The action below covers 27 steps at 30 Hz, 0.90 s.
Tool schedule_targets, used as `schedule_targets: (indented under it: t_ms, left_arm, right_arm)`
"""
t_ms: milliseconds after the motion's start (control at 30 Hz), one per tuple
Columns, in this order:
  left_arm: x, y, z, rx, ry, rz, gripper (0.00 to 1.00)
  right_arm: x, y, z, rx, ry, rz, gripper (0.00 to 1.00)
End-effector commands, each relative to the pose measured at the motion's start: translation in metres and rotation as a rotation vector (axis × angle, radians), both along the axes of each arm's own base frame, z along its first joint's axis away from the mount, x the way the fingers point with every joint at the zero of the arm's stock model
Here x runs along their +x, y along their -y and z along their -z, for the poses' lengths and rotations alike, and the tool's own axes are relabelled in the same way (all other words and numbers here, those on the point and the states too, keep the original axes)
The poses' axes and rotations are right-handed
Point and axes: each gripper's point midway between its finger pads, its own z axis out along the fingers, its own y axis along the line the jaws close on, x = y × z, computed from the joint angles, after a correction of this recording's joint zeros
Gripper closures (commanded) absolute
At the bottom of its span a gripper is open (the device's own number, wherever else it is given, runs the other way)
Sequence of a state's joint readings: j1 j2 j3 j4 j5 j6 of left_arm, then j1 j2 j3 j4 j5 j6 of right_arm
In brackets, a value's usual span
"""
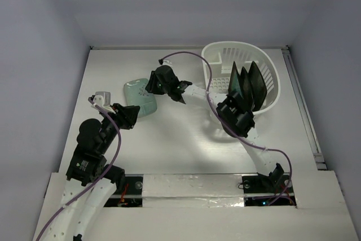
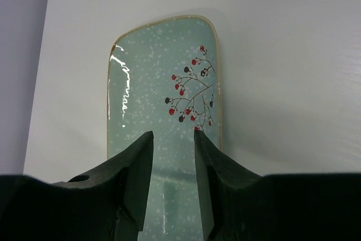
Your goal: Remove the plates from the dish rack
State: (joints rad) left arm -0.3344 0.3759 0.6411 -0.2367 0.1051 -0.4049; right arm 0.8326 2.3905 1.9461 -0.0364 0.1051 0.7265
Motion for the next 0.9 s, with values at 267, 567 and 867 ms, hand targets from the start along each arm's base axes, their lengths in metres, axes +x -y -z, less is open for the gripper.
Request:
schedule_targets:
  t_ms: [267, 567, 867]
  left_arm:
    - [-0.002, 0.001, -0.021, -0.023, 0.061, 0.010, 0.77]
    - [-0.002, 0.005, -0.020, -0.026, 0.065, 0.031, 0.77]
    - [-0.001, 0.007, -0.017, -0.027, 0.056, 0.036, 0.79]
  right_arm:
    - [-0.027, 0.040, -0.174, 0.085, 0.306, -0.011, 0.66]
    - [-0.063, 0.173, -0.205, -0.248, 0.419, 0.192, 1.00]
    - [-0.084, 0.335, -0.194, -0.559, 0.293, 0.424, 0.87]
